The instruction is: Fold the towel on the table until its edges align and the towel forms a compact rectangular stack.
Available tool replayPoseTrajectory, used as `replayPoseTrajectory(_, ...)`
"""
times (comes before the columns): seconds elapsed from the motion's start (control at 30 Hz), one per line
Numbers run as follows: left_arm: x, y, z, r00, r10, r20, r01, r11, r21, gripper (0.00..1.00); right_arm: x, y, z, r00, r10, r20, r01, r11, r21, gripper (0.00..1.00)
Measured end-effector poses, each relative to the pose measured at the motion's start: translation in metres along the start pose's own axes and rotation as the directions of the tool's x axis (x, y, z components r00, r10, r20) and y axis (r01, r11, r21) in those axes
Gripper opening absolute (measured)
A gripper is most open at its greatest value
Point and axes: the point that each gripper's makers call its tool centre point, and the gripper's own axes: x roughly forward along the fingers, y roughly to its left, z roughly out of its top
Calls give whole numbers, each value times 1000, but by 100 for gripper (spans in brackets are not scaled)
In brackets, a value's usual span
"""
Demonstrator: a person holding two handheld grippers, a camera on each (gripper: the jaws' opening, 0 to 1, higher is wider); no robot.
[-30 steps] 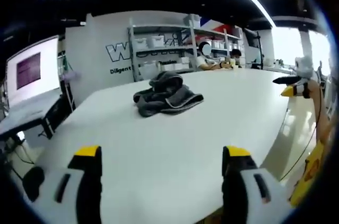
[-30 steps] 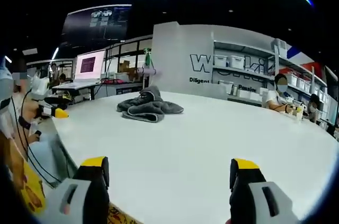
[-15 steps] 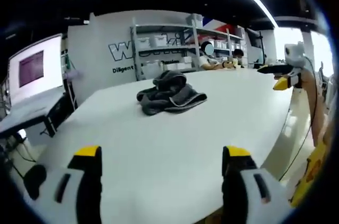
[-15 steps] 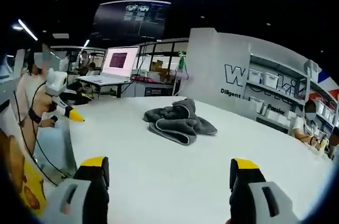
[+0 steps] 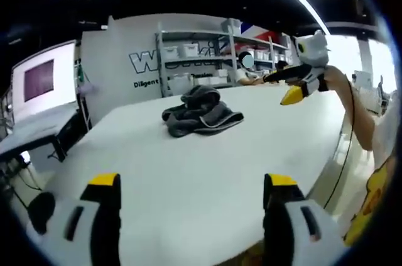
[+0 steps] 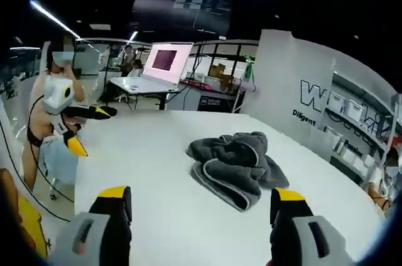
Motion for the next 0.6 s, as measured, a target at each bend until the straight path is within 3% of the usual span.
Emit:
replayPoseTrajectory(0.1,-2,1,-1,1000,1,-1,-1,1000,0,99,-1,6,3,1000,16,24,-16,1000,17,96)
replayPoseTrajectory(0.23,-2,3,-3,1000,5,-9,-5,1000,3,99,9,4,1,1000,14,-11,-14,1000,3,91)
replayPoseTrajectory(0.4,0,1,0,1000,4,6,-4,1000,-7,99,48,1,5,998,54,-40,-56,998,-39,84)
replayPoseTrajectory(0.6,-3,-2,0,1000,-4,6,4,1000,-6,99,101,-12,2,996,61,-69,-67,994,-92,66)
